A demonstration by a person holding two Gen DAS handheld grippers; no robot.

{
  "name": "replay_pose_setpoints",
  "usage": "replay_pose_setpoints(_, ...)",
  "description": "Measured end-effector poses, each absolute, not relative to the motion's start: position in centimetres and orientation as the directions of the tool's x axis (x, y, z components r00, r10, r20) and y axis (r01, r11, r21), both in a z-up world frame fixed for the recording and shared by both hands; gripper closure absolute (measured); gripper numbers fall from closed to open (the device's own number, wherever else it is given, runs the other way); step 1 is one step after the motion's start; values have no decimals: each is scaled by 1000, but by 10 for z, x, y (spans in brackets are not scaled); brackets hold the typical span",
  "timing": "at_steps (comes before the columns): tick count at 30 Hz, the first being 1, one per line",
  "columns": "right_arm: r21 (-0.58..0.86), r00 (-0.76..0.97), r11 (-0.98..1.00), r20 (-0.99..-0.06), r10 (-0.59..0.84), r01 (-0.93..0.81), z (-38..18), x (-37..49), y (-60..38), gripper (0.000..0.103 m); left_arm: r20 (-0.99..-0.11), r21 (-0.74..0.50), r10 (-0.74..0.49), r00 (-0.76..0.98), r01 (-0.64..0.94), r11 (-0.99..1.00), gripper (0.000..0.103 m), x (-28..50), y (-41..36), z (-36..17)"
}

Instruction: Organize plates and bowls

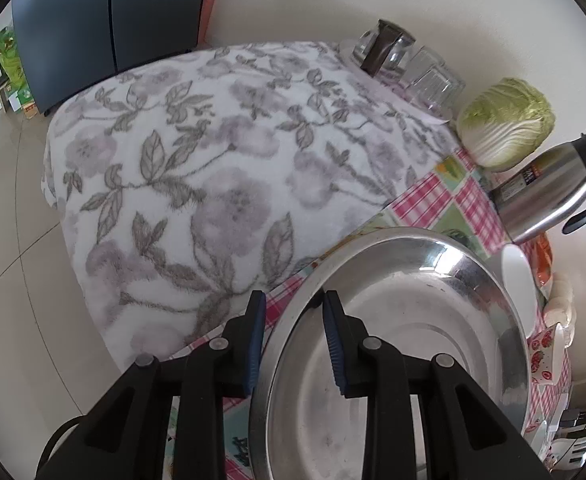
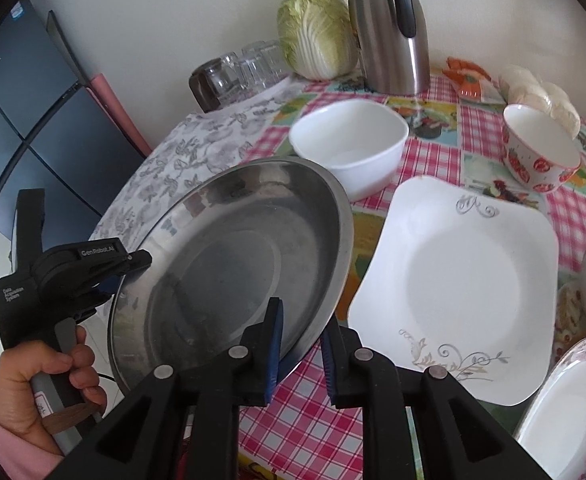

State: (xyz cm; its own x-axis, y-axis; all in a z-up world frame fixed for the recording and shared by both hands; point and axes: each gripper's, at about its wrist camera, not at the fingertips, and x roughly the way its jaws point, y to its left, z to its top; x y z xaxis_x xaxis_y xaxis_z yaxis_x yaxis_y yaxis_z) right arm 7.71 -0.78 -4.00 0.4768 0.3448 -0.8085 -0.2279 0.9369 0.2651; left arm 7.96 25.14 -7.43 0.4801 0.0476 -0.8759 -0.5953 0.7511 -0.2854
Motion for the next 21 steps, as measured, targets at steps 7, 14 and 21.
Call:
replay_pose_setpoints(7,263,520,937,-781,346,-229,-25,71,-23,84,-851,-295,49,523,-553,779,73,82,234,-56)
replay_pose_setpoints(14,264,561,942,-757,335,-206,-15,64,-50,84,-834,-305,21,551,-494,814,73,88,204,-44)
replay_pose_setpoints(21,280,588,946,-742,321,-164,-7,58,-87,82,-820,-321,-22,572,-428,845,73,95,170,-29)
